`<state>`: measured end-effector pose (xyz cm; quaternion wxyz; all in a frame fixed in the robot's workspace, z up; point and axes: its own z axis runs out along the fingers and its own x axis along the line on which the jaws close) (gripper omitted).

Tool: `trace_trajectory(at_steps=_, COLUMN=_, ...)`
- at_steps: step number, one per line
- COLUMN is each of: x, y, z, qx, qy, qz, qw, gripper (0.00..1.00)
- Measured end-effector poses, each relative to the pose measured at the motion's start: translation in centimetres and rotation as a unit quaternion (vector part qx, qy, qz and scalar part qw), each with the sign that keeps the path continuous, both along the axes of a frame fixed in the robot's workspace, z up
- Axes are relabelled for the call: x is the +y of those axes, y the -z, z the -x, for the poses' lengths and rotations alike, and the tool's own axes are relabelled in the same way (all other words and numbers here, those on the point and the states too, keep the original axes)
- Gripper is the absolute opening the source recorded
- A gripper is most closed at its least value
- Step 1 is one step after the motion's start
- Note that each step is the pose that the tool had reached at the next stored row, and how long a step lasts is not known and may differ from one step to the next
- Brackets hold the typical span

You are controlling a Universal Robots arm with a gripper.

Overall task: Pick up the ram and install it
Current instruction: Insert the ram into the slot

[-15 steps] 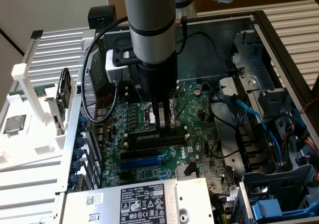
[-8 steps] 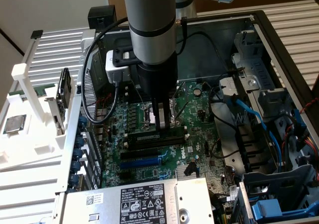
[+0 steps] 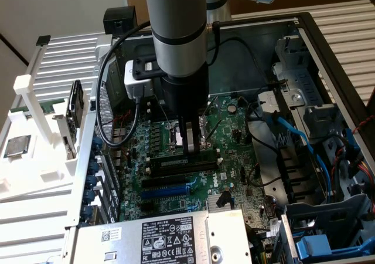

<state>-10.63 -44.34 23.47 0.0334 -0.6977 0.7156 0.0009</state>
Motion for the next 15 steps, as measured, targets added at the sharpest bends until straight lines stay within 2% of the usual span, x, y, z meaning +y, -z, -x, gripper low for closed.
trace_trajectory(at_steps=15, x=0.05, y=0.23, z=0.14, qx=0.0000, qy=0.000, qz=0.0001, qw=1.0000, gripper=0.12)
